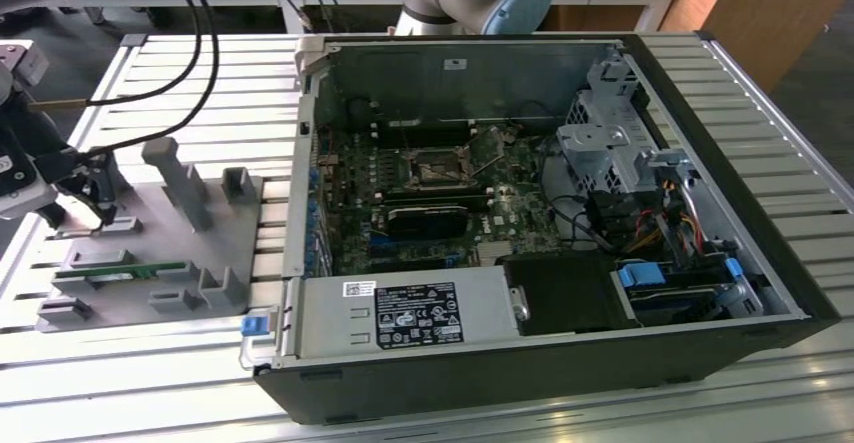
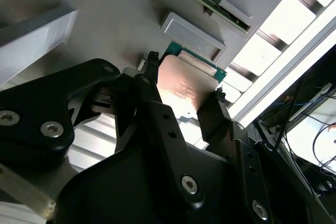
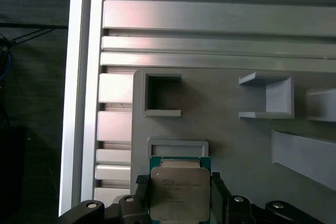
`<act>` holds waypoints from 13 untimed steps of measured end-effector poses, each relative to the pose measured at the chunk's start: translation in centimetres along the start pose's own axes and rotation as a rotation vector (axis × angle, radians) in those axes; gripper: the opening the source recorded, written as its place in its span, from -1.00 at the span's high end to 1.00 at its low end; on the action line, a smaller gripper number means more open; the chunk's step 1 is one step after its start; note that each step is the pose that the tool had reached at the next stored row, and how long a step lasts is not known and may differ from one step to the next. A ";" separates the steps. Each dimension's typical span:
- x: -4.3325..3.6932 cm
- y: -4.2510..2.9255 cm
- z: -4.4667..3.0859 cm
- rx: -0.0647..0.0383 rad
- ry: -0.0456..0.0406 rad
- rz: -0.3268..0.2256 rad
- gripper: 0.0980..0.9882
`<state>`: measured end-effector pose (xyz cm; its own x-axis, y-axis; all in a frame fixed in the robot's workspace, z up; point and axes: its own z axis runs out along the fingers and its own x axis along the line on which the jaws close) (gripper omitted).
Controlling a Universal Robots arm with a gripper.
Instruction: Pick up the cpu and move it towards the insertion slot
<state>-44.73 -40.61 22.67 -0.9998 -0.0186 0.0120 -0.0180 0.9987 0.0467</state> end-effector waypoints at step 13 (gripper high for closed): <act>0.00 0.05 -0.60 0.000 -0.0001 0.000 0.00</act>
<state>-44.72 -40.59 23.26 -0.9998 -0.0186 0.0120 -0.0181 0.9987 0.0468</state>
